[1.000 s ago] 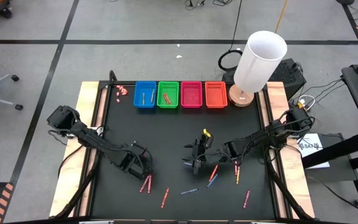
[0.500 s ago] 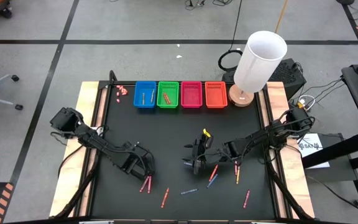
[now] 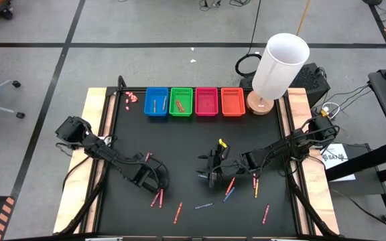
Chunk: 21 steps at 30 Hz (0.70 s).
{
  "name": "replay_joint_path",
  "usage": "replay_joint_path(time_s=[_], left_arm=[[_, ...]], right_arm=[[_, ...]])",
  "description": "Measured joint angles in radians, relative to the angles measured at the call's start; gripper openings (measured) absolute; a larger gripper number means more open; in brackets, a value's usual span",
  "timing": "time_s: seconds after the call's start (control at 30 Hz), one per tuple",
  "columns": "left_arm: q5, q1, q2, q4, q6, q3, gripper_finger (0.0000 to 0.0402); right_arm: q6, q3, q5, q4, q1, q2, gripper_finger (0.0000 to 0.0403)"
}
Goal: Sort crayons
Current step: Put the red crayon into the orange bin
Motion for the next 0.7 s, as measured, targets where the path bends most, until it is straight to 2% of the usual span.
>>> replay_joint_path(time_s=[0.13, 0.37, 0.57, 0.7], left_arm=[[0.001, 0.003, -0.004, 0.020, 0.045, 0.000, 0.0008], [-0.007, 0.007, -0.040, 0.031, 0.142, 0.042, 0.0016], [-0.088, 0.036, -0.113, 0.026, 0.248, 0.087, 0.0017], [-0.160, 0.055, -0.175, 0.096, 0.359, 0.106, 0.0017]], right_arm=[[0.000, 0.000, -0.001, 0.000, 0.000, 0.000, 0.0265], [-0.042, 0.000, -0.002, 0.000, 0.000, 0.000, 0.0265], [-0.095, 0.000, 0.000, 0.052, -0.003, 0.041, 0.0265], [-0.097, 0.000, -0.002, 0.182, -0.007, 0.143, 0.0265]])
